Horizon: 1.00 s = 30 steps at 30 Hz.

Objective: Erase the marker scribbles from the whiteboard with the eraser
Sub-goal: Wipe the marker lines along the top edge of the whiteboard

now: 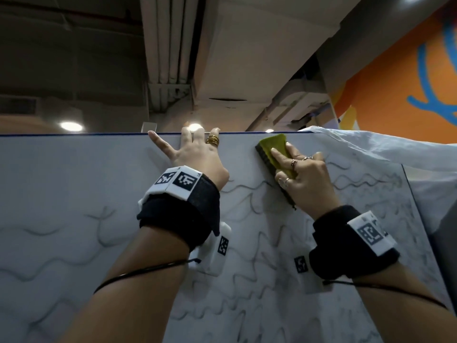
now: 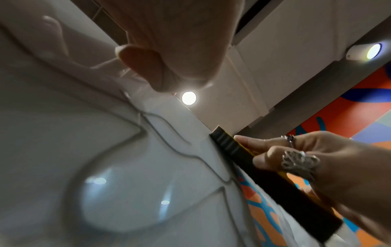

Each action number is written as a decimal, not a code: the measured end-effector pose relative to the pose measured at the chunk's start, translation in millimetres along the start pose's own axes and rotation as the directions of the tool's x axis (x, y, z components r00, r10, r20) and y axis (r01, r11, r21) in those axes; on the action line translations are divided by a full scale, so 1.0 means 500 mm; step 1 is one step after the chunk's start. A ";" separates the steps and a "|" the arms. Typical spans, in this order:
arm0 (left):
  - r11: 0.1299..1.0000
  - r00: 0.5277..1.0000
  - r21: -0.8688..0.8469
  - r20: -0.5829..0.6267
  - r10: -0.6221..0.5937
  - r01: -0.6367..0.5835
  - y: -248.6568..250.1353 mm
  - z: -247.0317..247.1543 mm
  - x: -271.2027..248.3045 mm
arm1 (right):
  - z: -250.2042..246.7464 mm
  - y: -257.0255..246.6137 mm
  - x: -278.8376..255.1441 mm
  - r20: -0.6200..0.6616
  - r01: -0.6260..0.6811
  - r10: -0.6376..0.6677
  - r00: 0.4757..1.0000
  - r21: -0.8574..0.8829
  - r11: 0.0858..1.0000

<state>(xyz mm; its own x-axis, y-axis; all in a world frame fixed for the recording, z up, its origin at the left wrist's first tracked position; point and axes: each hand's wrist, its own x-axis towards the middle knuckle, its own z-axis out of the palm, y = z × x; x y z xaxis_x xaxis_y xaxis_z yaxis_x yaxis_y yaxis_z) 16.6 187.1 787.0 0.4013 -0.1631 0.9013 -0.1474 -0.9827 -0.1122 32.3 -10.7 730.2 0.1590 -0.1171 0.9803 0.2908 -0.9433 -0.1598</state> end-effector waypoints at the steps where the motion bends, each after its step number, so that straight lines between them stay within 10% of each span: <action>1: 1.000 1.000 0.000 0.000 0.010 -0.010 -0.002 -0.001 0.000 | 0.004 -0.007 -0.020 -0.016 0.027 -0.027 1.000 0.008 1.000; 19: 0.989 0.998 -0.150 0.055 0.010 -0.001 0.016 -0.007 -0.010 | -0.018 0.050 -0.082 0.034 -0.157 0.156 0.987 0.051 0.986; 30: 0.968 0.969 -0.149 0.111 0.221 -0.204 0.138 0.007 0.032 | -0.047 0.119 -0.030 0.087 -0.131 0.140 0.986 -0.097 0.987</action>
<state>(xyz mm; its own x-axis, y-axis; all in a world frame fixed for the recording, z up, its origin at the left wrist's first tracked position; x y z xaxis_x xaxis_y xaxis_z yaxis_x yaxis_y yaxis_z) 15.9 116.5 792.1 0.4567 -0.3851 0.8019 -0.3588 -0.9046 -0.2300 25.0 -72.7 708.8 0.2795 -0.2203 0.9345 0.1747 -0.9454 -0.2751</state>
